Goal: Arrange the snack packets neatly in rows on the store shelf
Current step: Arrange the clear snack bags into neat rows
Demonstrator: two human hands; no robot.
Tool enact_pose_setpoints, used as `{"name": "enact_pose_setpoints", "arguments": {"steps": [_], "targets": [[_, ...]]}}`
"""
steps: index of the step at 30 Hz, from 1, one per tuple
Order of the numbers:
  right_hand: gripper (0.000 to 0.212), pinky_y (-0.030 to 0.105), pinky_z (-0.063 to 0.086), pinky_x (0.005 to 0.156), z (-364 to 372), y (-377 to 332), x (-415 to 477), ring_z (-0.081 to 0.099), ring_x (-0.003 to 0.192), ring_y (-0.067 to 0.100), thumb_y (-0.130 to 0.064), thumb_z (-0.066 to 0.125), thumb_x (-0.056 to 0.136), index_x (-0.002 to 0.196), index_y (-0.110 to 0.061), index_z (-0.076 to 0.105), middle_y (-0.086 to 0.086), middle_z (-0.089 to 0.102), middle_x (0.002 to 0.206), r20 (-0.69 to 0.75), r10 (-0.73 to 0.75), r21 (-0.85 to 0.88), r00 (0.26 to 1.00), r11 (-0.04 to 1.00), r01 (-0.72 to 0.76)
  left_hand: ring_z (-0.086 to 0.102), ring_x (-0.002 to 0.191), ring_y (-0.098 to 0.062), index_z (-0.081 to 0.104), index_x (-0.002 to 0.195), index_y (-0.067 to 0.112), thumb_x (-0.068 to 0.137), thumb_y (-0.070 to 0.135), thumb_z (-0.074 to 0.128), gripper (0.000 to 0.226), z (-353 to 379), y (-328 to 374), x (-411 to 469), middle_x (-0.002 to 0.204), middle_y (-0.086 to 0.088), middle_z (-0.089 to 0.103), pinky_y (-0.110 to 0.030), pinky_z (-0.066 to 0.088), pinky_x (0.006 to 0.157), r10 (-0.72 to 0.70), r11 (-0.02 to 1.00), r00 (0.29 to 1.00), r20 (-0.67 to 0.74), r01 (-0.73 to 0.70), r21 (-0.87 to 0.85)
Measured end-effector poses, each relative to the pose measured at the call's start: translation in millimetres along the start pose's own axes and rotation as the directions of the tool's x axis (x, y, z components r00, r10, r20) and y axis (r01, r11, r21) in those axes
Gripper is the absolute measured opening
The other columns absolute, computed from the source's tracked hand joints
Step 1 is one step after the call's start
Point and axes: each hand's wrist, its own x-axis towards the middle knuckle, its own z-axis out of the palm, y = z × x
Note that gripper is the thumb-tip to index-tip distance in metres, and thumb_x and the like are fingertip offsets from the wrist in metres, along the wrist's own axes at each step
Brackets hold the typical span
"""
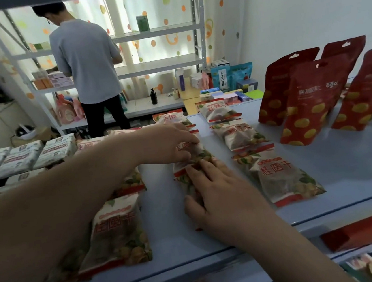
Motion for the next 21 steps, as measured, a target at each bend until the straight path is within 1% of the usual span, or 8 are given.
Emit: {"name": "enact_pose_setpoints", "arguments": {"steps": [3, 6, 8, 11, 13, 15, 18, 21], "targets": [[0.069, 0.04, 0.009, 0.12, -4, 1, 0, -0.002, 0.151, 0.025, -0.061, 0.026, 0.096, 0.156, -0.028, 0.014, 0.005, 0.008, 0.165, 0.026, -0.017, -0.025, 1.0, 1.0, 0.018, 0.049, 0.116, -0.008, 0.05, 0.141, 0.035, 0.093, 0.041, 0.059, 0.049, -3, 0, -6, 0.137, 0.007, 0.052, -0.027, 0.04, 0.099, -0.049, 0.998, 0.998, -0.028, 0.048, -0.043], [0.069, 0.042, 0.011, 0.122, -9, -2, 4, -0.001, 0.151, 0.026, -0.064, 0.029, 0.095, 0.154, -0.03, 0.019, 0.004, 0.008, 0.164, 0.025, -0.082, -0.034, 0.996, 0.996, 0.083, 0.05, 0.12, -0.008, 0.05, 0.142, 0.031, 0.095, 0.037, 0.06, 0.048, -14, -10, -24, 0.139, 0.008, 0.053, -0.018, 0.034, 0.096, -0.105, 0.991, 0.987, -0.12, 0.094, -0.092], [0.07, 0.043, 0.009, 0.122, -13, -7, 7, -0.002, 0.151, 0.025, -0.066, 0.03, 0.095, 0.154, -0.03, 0.02, 0.004, 0.009, 0.164, 0.01, -0.136, -0.047, 0.991, 0.99, 0.136, 0.05, 0.118, -0.006, 0.05, 0.141, 0.033, 0.094, 0.035, 0.061, 0.048, -24, -24, -41, 0.138, 0.011, 0.051, -0.016, 0.033, 0.091, -0.204, 0.974, 0.97, -0.135, 0.187, -0.131], [0.069, 0.039, 0.005, 0.121, -21, -22, 11, 0.0, 0.151, 0.024, -0.064, 0.032, 0.096, 0.153, -0.028, 0.022, 0.004, 0.012, 0.163, 0.013, -0.216, -0.054, 0.976, 0.975, 0.217, 0.052, 0.111, -0.006, 0.052, 0.14, 0.034, 0.095, 0.029, 0.061, 0.046, -28, -55, -61, 0.135, 0.009, 0.055, -0.02, 0.036, 0.089, -0.324, 0.939, 0.938, -0.123, 0.303, -0.161], [0.067, 0.036, 0.006, 0.12, -23, -36, 13, 0.003, 0.151, 0.024, -0.061, 0.035, 0.096, 0.153, -0.026, 0.025, 0.005, 0.016, 0.162, 0.019, -0.269, -0.041, 0.963, 0.962, 0.269, 0.054, 0.114, -0.012, 0.052, 0.138, 0.033, 0.095, 0.028, 0.06, 0.045, -22, -75, -71, 0.136, 0.005, 0.056, -0.024, 0.04, 0.091, -0.377, 0.923, 0.922, -0.087, 0.366, -0.119], [0.066, 0.037, 0.011, 0.12, -17, -52, 18, 0.008, 0.15, 0.025, -0.06, 0.038, 0.097, 0.151, -0.024, 0.028, 0.006, 0.021, 0.16, 0.02, -0.312, -0.031, 0.95, 0.949, 0.313, 0.054, 0.118, -0.016, 0.053, 0.138, 0.033, 0.094, 0.025, 0.059, 0.044, -13, -91, -78, 0.138, 0.002, 0.056, -0.03, 0.042, 0.098, -0.418, 0.906, 0.907, -0.044, 0.413, -0.091], [0.066, 0.042, 0.018, 0.118, -3, -76, 26, 0.012, 0.149, 0.027, -0.063, 0.038, 0.095, 0.149, -0.028, 0.027, 0.005, 0.021, 0.16, 0.023, -0.335, -0.028, 0.942, 0.942, 0.335, 0.051, 0.125, -0.018, 0.054, 0.137, 0.032, 0.094, 0.023, 0.056, 0.044, -3, -106, -84, 0.142, 0.001, 0.052, -0.035, 0.038, 0.106, -0.452, 0.889, 0.892, -0.013, 0.449, -0.091], [0.07, 0.045, 0.014, 0.121, 6, -97, 34, 0.005, 0.151, 0.028, -0.062, 0.039, 0.095, 0.154, -0.028, 0.021, 0.004, 0.012, 0.164, 0.026, -0.336, -0.012, 0.942, 0.942, 0.336, 0.046, 0.131, -0.02, 0.052, 0.139, 0.032, 0.094, 0.027, 0.056, 0.046, 1, -120, -83, 0.145, 0.0, 0.05, -0.04, 0.035, 0.111, -0.424, 0.904, 0.906, -0.005, 0.423, -0.061]]}}
